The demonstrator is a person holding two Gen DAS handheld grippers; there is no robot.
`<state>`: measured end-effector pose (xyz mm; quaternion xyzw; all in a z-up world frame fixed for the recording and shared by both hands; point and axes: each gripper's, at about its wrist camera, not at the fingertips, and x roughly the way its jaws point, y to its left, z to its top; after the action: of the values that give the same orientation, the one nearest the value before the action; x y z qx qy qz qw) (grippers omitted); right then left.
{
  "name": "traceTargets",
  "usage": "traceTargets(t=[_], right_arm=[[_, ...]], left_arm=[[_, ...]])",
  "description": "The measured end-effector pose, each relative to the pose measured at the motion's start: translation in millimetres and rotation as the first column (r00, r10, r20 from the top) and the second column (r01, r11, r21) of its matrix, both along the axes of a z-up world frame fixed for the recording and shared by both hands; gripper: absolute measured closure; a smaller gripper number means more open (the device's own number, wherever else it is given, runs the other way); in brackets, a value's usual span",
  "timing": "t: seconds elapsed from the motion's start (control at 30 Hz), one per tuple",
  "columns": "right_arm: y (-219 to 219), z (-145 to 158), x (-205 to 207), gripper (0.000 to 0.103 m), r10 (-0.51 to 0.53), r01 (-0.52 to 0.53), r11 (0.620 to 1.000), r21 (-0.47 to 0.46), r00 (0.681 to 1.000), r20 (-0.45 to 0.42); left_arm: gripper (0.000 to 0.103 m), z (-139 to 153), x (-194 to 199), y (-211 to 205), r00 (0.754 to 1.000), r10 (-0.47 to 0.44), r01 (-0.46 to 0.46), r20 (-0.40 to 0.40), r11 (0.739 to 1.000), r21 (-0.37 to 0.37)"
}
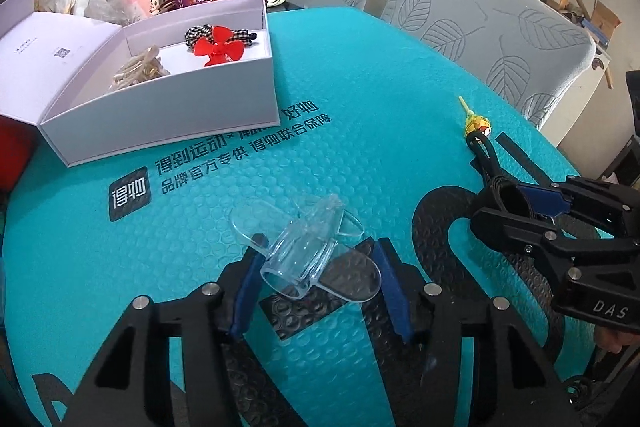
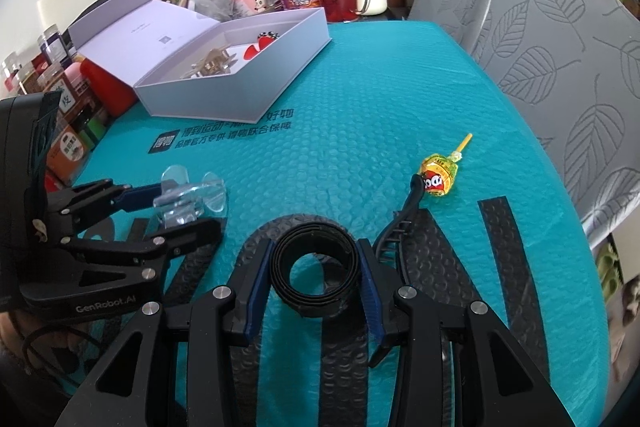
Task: Organize rigid objects
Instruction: 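Lift the clear plastic piece and black band above the table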
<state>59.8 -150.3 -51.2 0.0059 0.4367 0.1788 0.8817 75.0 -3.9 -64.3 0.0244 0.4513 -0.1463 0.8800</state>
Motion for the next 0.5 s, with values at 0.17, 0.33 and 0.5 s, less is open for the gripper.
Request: traceTargets(t=[0.17, 0.33, 0.5], right_arm=[[-0.3, 0.0, -1.8, 0.063, -0.001, 0.001, 1.000, 0.000, 1.000, 0.000], [1.9, 1.7, -4.4, 0.063, -0.002, 0.002, 1.000, -0.006, 1.000, 0.006], [9.5, 4.8, -9.3, 0.063, 0.018, -0.018, 1.000, -0.008, 1.000, 0.020]], left_arm=[[0.049, 2.2, -3.4, 2.9, 1.000, -0.009, 0.009, 0.002, 0.999, -0.033], [0.049, 4.2, -8.5, 7.7, 1.000, 0.015, -0.014, 0.010, 0.999, -0.042], [0.049, 9.9, -18.1, 17.2, 0.999, 0.038, -0.037, 0.012, 0.998, -0.046]])
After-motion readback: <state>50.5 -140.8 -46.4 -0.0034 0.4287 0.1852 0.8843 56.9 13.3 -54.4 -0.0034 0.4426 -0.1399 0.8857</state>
